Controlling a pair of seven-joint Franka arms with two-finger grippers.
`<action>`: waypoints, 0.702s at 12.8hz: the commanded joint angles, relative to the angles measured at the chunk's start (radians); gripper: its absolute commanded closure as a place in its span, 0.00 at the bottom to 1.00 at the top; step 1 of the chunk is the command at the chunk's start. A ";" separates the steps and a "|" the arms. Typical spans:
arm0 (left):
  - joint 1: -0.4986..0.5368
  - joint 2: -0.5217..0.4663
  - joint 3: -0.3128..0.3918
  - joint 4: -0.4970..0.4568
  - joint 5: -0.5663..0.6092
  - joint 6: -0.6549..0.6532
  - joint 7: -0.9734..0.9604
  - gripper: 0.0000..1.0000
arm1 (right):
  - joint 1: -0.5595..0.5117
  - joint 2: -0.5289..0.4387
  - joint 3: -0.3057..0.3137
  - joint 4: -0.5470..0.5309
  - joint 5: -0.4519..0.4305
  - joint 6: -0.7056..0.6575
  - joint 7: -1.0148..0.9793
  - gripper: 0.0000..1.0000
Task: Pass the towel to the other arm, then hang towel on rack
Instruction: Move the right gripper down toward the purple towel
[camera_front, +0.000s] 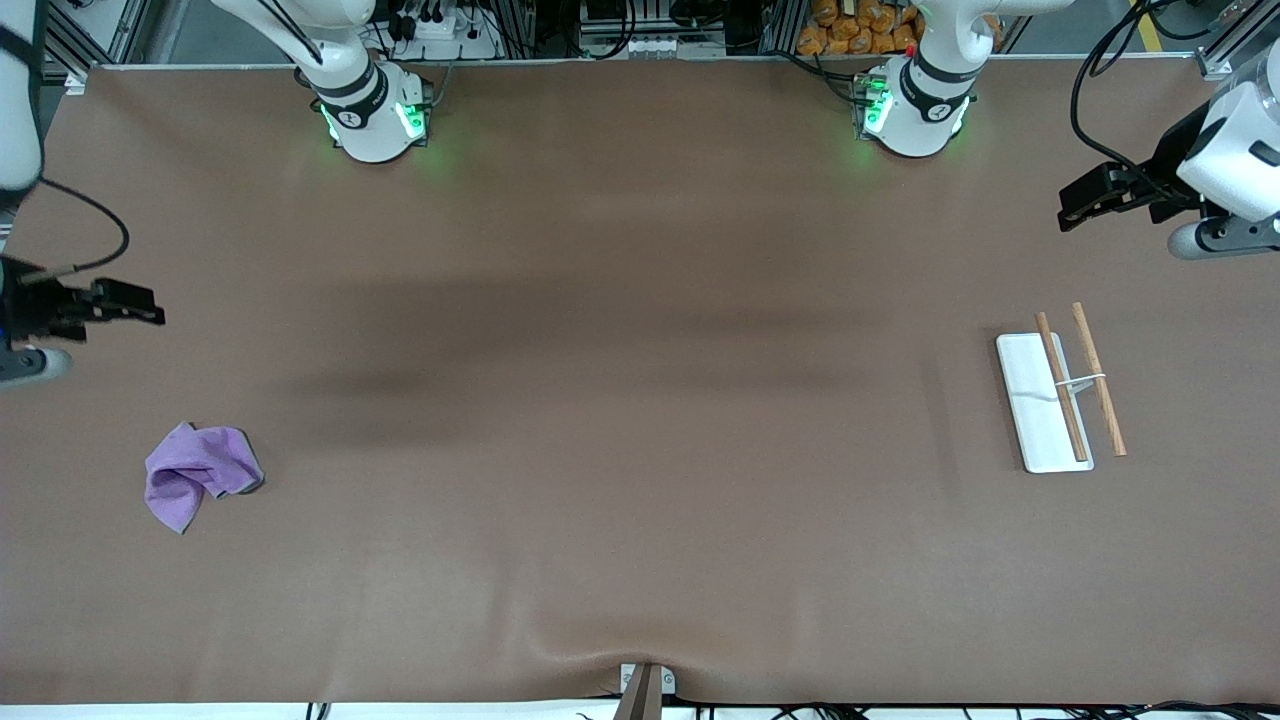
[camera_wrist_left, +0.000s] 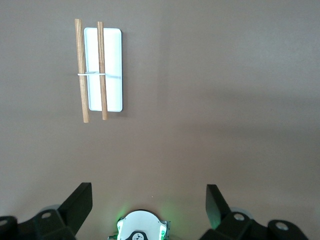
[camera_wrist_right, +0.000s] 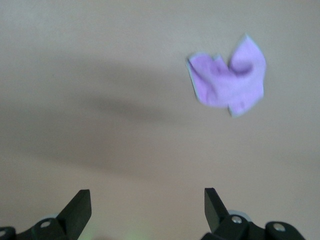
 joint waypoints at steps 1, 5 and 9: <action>0.010 0.006 0.002 -0.001 -0.020 0.020 0.004 0.00 | -0.021 0.062 0.010 0.020 -0.016 0.068 -0.252 0.00; 0.011 0.014 0.002 0.002 -0.043 0.026 0.002 0.00 | -0.029 0.182 0.010 0.025 -0.015 0.150 -0.606 0.00; 0.008 0.017 0.002 -0.009 -0.059 0.048 -0.003 0.00 | -0.084 0.298 0.014 0.025 0.002 0.360 -0.884 0.00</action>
